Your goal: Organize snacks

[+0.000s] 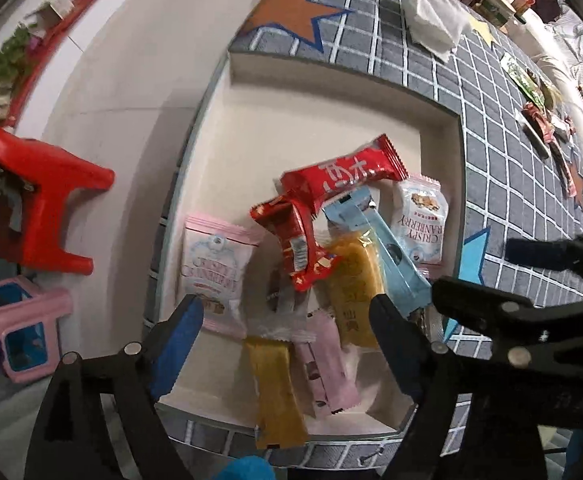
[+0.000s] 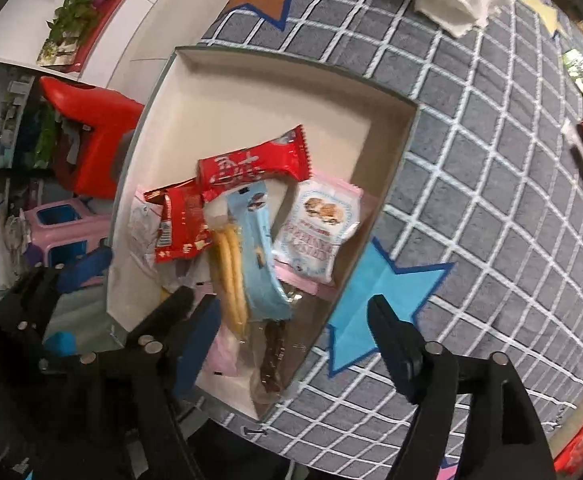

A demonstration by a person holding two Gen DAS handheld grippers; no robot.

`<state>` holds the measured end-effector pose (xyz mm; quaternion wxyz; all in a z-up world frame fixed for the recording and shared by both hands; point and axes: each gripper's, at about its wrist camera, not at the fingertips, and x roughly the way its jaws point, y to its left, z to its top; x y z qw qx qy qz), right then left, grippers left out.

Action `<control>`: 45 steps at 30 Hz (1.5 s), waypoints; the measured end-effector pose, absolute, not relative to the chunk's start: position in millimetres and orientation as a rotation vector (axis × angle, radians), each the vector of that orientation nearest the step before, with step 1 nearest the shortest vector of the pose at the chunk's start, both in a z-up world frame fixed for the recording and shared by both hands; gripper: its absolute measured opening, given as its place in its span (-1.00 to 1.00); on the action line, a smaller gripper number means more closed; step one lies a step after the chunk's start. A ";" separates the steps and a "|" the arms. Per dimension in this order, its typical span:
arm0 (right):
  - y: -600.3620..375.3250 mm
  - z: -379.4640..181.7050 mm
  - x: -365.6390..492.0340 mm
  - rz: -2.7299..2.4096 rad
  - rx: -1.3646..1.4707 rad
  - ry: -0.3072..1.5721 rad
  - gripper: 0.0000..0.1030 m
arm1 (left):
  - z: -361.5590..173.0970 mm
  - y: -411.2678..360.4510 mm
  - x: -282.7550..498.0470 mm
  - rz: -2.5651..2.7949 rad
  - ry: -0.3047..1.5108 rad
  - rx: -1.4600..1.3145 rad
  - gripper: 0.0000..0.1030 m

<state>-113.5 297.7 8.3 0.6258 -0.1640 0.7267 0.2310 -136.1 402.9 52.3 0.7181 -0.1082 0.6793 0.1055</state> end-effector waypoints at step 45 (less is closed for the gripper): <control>291.3 43.5 -129.5 0.574 -0.443 1.587 0.99 | 74.8 389.1 -150.3 0.287 1.516 -0.192 0.71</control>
